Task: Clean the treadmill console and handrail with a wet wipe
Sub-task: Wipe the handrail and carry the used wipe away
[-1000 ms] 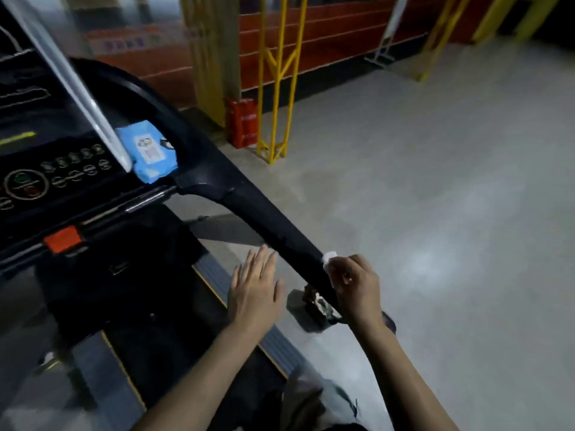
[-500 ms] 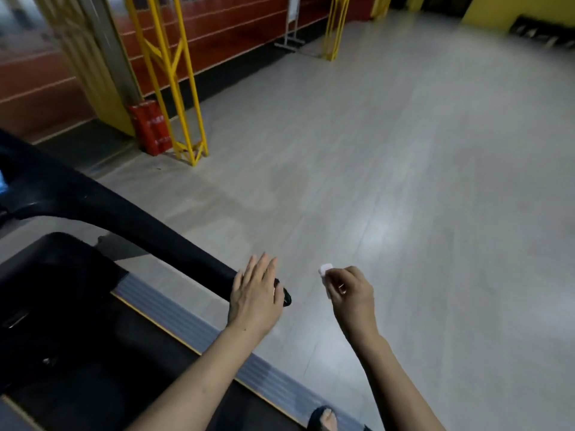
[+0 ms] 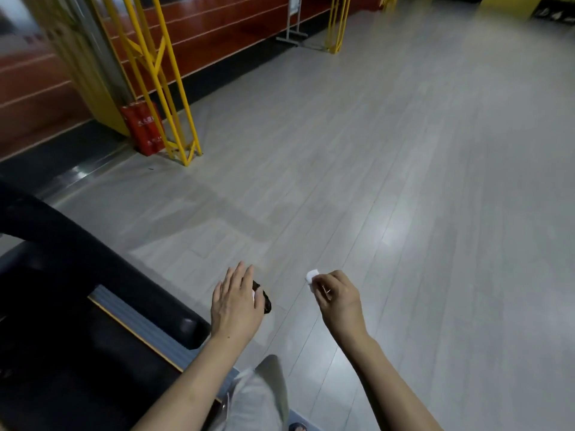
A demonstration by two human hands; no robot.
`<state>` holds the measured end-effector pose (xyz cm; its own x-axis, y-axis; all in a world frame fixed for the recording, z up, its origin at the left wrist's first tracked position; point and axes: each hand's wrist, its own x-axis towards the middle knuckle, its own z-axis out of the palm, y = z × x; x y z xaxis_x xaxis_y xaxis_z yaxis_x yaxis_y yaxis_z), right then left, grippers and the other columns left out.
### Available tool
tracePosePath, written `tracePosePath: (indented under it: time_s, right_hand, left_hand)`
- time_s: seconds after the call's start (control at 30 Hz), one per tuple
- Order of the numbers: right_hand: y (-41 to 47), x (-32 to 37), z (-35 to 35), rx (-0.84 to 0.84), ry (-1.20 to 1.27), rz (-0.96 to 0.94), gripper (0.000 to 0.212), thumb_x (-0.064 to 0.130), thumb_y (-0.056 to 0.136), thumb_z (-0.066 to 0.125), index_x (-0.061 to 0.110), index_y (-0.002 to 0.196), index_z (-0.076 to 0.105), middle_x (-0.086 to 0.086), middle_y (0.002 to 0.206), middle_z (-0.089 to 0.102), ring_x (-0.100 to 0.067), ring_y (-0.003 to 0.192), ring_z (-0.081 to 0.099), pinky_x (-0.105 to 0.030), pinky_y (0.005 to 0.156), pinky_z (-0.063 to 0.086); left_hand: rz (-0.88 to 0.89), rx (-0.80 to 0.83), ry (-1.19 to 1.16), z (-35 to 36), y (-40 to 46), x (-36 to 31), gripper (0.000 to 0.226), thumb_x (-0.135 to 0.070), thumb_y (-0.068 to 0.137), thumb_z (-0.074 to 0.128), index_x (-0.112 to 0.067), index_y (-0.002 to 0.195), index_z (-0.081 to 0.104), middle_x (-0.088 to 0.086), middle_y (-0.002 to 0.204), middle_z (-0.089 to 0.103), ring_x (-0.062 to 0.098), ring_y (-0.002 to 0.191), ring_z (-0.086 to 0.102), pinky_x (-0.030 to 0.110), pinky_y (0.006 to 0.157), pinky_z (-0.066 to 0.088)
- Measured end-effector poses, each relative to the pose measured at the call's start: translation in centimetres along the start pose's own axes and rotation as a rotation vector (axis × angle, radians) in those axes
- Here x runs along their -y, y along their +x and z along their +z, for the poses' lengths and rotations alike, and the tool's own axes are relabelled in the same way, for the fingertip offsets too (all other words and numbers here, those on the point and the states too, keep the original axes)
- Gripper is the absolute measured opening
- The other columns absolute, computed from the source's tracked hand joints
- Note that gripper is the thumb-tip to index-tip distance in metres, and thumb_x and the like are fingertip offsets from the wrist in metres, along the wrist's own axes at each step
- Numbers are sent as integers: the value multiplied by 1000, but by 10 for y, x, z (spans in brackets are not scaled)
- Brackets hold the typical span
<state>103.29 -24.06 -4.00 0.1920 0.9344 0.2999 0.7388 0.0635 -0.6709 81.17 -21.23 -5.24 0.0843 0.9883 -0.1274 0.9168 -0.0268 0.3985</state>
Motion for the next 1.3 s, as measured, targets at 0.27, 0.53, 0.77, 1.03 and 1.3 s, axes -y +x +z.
tracePosePath:
  time_s: [0.27, 0.53, 0.77, 1.03, 1.3]
  right_hand:
    - [72, -64, 45, 69, -2, -84, 5, 19, 94, 73, 19, 89, 72, 5, 80, 53, -13, 65, 55, -30, 59, 47]
    - [210, -125, 222, 223, 68, -275, 15, 16, 97, 66, 21, 83, 68, 7, 78, 51, -13, 63, 51, -26, 58, 43]
    - [282, -120, 382, 435, 159, -572, 12, 6, 92, 71, 15, 84, 72, 9, 77, 50, -6, 63, 47, -16, 64, 37]
    - [314, -140, 455, 882, 160, -739, 13, 5, 91, 69, 17, 90, 75, 8, 84, 58, -5, 71, 57, -15, 68, 44]
    - [324, -236, 535, 1310, 73, -886, 10, 13, 98, 63, 17, 95, 72, 7, 88, 54, -4, 73, 53, -16, 66, 41]
  left_hand:
    - [-9, 20, 17, 49, 79, -18, 62, -40, 109, 36, -25, 166, 16, 1, 176, 11, 20, 162, 6, 43, 130, 12]
    - [-133, -158, 47, 126, 233, 44, 70, -48, 100, 10, -26, 165, 22, 0, 175, 15, 22, 162, 10, 43, 130, 13]
    - [-439, -217, 64, 168, 293, 119, 61, -42, 109, 29, -26, 166, 16, 0, 176, 9, 21, 162, 7, 45, 130, 11]
    - [-807, -242, -66, 225, 300, 139, 62, -41, 103, 24, -20, 159, 38, 8, 167, 38, 28, 157, 30, 49, 128, 24]
    - [-1154, -90, -347, 333, 338, 104, 61, -44, 92, 33, -23, 147, 50, 13, 144, 59, 38, 128, 61, 53, 101, 51]
